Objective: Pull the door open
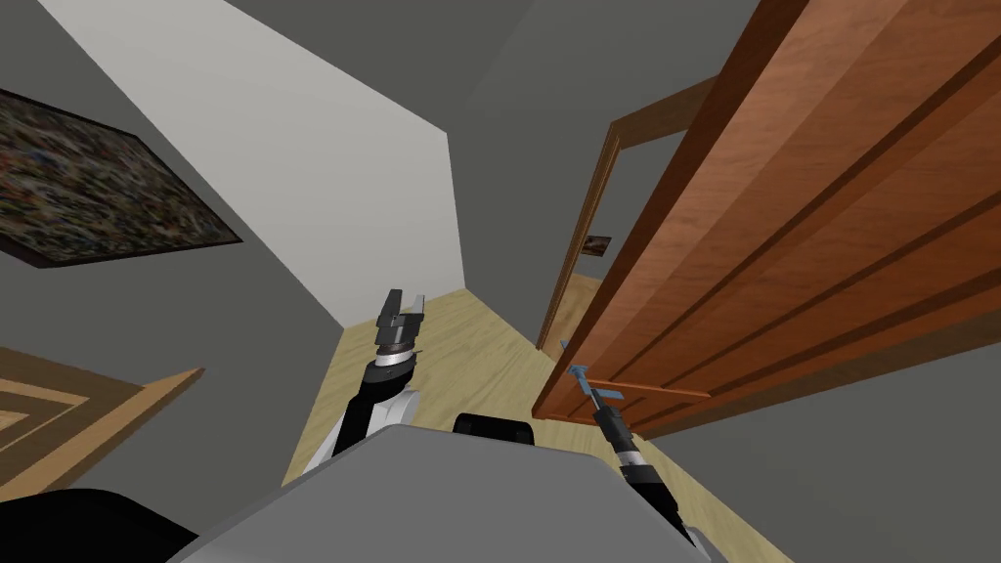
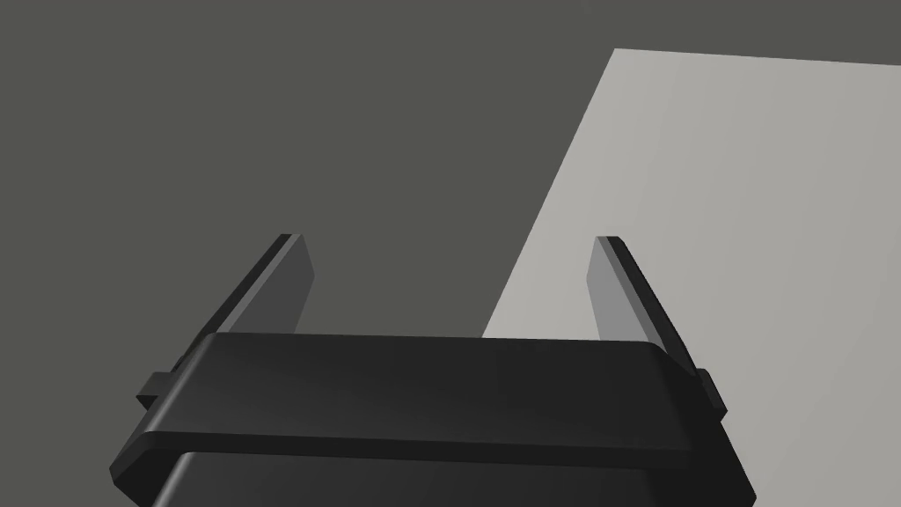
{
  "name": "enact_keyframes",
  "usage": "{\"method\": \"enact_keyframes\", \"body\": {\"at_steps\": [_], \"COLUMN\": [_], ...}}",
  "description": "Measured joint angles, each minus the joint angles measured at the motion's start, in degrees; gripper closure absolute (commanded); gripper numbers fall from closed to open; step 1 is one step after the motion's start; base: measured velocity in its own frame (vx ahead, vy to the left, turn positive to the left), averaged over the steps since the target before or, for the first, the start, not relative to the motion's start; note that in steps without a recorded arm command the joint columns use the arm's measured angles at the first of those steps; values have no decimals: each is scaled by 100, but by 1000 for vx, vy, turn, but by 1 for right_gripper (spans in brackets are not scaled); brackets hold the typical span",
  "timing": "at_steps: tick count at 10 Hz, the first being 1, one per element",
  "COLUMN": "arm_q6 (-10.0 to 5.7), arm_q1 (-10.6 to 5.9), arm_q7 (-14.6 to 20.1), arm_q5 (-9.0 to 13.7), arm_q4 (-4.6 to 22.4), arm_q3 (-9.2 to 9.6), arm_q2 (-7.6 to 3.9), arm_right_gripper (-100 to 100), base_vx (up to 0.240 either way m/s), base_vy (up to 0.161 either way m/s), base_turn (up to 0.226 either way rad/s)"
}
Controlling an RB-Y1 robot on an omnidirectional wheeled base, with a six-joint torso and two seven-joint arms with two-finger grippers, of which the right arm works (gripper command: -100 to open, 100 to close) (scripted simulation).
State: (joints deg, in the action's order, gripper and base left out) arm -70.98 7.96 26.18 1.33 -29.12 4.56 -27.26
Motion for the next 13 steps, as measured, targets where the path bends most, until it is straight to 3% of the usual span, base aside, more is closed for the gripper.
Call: {"method": "enact_keyframes", "body": {"at_steps": [2,5,9,13], "arm_q6": [-117,-128,-287,37], "arm_q1": [-54,64,21,-149], "arm_q7": [19,45,73,-26], "arm_q5": [-7,-17,-43,-94], "arm_q4": [158,45,245,94], "arm_q3": [8,25,61,-64], "arm_q2": [-22,-55,-63,55], "arm_right_gripper": [100,100,100,100], "base_vx": [-193,-198,-157,-191], "base_vy": [-58,-79,-53,-68], "base_turn": [148,151,97,133]}}
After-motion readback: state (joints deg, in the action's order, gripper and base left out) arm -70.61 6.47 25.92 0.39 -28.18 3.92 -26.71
